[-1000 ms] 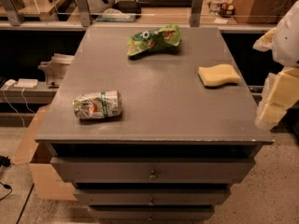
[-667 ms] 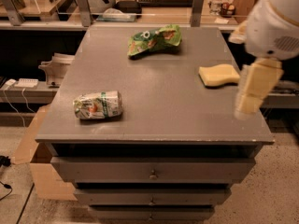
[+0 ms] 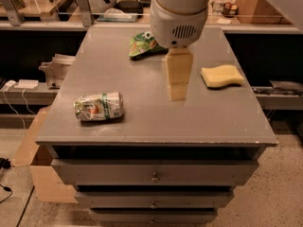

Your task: Place 7up can upright

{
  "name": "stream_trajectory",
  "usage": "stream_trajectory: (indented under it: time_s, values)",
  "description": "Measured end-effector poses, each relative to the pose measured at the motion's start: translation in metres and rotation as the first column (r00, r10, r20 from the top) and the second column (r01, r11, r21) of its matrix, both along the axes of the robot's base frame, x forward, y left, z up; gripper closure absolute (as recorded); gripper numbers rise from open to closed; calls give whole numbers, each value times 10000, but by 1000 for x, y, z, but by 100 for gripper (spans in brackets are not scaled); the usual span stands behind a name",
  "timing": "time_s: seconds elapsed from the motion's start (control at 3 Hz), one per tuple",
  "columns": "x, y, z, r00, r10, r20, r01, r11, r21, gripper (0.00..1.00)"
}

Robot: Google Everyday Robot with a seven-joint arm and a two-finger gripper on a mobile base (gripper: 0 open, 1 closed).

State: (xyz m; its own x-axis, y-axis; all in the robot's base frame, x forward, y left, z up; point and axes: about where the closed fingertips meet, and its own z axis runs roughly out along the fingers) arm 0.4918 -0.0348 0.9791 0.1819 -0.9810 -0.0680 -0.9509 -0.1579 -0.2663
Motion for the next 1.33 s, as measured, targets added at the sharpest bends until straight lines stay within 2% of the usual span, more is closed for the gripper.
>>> stream_trajectory:
  time_s: [0.33, 0.67, 1.0, 1.33]
  values:
    - [1, 2, 3, 9999, 9, 136, -10, 10000, 80, 0]
    - [8, 26, -6, 9988, 473, -95, -471, 9986, 247, 0]
    - [14, 71, -29, 9921, 1086, -634, -1091, 9940, -41, 0]
    - [17, 115, -50, 9861, 1362, -955, -1400, 9896, -333, 0]
